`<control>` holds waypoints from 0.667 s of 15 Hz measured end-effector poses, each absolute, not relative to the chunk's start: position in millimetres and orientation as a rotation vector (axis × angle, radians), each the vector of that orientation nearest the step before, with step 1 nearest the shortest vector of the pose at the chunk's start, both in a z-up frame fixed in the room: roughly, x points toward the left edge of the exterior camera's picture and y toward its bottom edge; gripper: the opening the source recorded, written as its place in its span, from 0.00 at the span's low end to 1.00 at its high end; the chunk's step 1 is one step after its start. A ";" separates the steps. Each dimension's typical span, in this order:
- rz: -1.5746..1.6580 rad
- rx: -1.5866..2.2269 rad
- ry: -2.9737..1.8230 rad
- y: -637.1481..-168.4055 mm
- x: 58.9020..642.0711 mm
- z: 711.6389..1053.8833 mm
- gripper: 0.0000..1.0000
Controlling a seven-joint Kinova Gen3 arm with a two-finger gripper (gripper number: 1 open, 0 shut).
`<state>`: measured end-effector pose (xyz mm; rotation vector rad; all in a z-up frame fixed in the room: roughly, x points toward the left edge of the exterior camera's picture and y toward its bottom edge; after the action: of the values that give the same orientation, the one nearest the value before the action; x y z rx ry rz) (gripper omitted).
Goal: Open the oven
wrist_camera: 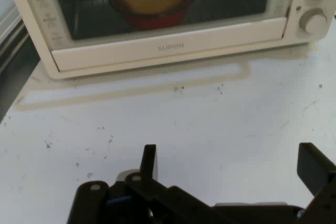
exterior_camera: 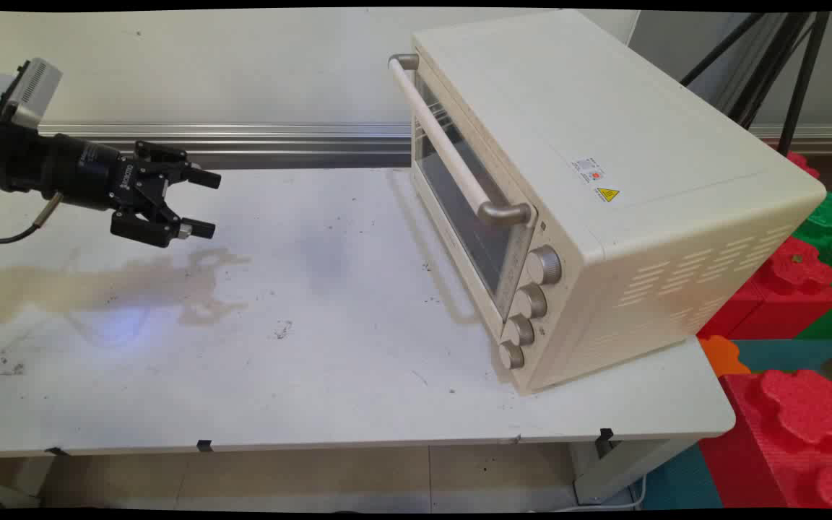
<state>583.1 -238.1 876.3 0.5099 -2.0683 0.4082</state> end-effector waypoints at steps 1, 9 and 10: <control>0.411 0.511 -2.062 -238.5 582.8 877.8 1.00; 0.441 0.512 -1.989 -252.8 571.2 897.6 1.00; 0.444 0.511 -1.980 -255.0 569.1 900.1 1.00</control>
<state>569.1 -255.0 900.1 0.5114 -1.9797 0.4440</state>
